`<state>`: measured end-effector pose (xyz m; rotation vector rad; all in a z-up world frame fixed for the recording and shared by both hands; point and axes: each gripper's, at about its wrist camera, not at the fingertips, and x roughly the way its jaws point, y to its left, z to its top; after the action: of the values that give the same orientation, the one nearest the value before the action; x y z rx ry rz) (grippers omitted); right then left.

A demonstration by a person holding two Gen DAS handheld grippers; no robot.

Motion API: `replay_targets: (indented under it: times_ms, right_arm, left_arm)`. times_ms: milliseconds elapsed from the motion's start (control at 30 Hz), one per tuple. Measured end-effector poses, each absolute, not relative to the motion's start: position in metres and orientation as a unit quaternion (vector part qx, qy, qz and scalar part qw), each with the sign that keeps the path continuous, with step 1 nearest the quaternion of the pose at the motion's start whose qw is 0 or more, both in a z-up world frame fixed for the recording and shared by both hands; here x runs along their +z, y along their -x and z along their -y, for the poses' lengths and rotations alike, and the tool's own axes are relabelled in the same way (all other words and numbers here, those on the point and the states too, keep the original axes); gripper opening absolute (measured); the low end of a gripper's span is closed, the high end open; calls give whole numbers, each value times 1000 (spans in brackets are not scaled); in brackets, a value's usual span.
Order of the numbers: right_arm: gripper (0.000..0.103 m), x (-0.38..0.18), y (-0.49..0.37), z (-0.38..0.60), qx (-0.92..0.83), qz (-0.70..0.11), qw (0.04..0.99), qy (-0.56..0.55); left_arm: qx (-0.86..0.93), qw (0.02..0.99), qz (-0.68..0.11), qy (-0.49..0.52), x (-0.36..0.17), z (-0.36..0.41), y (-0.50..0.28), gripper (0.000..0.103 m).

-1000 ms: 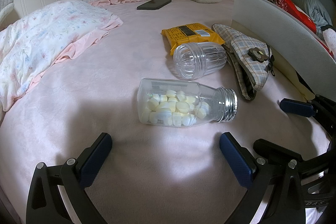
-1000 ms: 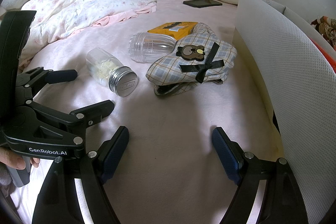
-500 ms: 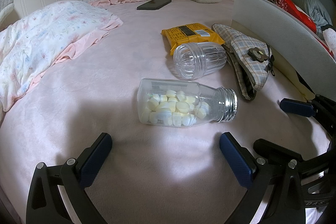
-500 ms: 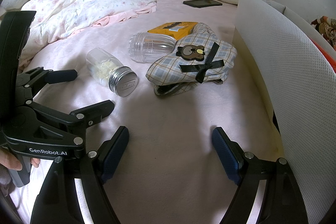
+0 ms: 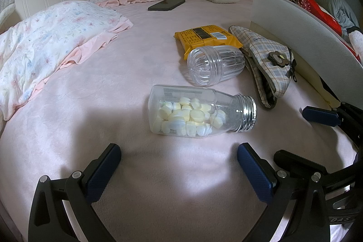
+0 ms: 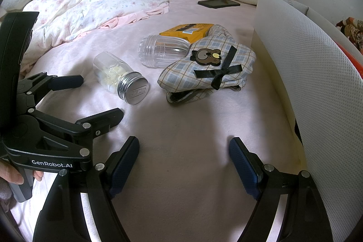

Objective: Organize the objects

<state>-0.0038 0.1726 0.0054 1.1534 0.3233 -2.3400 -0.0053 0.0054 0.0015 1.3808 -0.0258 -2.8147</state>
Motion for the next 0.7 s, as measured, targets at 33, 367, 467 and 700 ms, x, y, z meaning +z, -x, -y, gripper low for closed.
replay_targets:
  times_ms: [33, 367, 467, 700]
  right_arm:
    - [81, 5, 4, -173, -861, -119, 254, -424]
    - [81, 5, 4, -172, -861, -119, 254, -424]
    - [81, 5, 4, -172, -861, -119, 254, -425]
    - [81, 5, 4, -172, -861, -119, 254, -424]
  left_arm:
    - [-898, 3, 8, -440, 2, -5, 5, 103]
    - [-898, 3, 8, -441, 2, -5, 5, 103]
    - [-898, 1, 6, -441, 2, -5, 6, 103]
    - [-898, 1, 6, -440, 3, -6, 6, 103]
